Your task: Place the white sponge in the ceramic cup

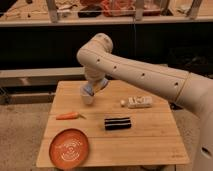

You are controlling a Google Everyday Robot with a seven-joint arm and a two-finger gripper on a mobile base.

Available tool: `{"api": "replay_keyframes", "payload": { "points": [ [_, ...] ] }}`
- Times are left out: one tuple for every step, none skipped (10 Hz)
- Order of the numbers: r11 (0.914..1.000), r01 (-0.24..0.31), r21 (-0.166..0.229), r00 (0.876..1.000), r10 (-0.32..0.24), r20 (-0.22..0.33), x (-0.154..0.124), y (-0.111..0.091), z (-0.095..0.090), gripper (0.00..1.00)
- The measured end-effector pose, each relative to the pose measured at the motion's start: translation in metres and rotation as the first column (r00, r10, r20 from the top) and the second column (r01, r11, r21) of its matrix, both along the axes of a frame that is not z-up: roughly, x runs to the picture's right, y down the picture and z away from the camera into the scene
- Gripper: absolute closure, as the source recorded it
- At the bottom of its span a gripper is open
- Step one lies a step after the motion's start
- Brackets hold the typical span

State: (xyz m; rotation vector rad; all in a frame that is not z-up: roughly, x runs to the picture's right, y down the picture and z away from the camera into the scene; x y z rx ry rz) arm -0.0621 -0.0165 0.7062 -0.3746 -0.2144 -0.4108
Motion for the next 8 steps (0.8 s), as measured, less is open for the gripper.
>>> {"api": "replay_keyframes", "payload": {
  "points": [
    [0.9999, 0.01, 0.003, 1.0, -0.01, 0.004, -0.005, -0.001, 0.001, 0.98],
    [0.9998, 0.017, 0.006, 1.0, -0.017, 0.008, -0.009, -0.002, 0.002, 0.98],
    [0.9997, 0.024, 0.009, 1.0, -0.024, 0.009, -0.009, -0.003, 0.004, 0.98],
    [0.9993, 0.034, 0.014, 0.999, -0.034, 0.01, -0.012, -0.004, 0.006, 0.98],
    [0.999, 0.041, 0.017, 0.999, -0.042, 0.011, -0.015, -0.005, 0.009, 0.98],
    [0.9984, 0.053, 0.02, 0.998, -0.053, 0.017, -0.021, -0.007, 0.01, 0.98],
    [0.9981, 0.056, 0.023, 0.998, -0.057, 0.016, -0.02, -0.009, 0.012, 0.98],
    [0.9977, 0.063, 0.025, 0.998, -0.063, 0.018, -0.022, -0.01, 0.013, 0.98]
  ]
}}
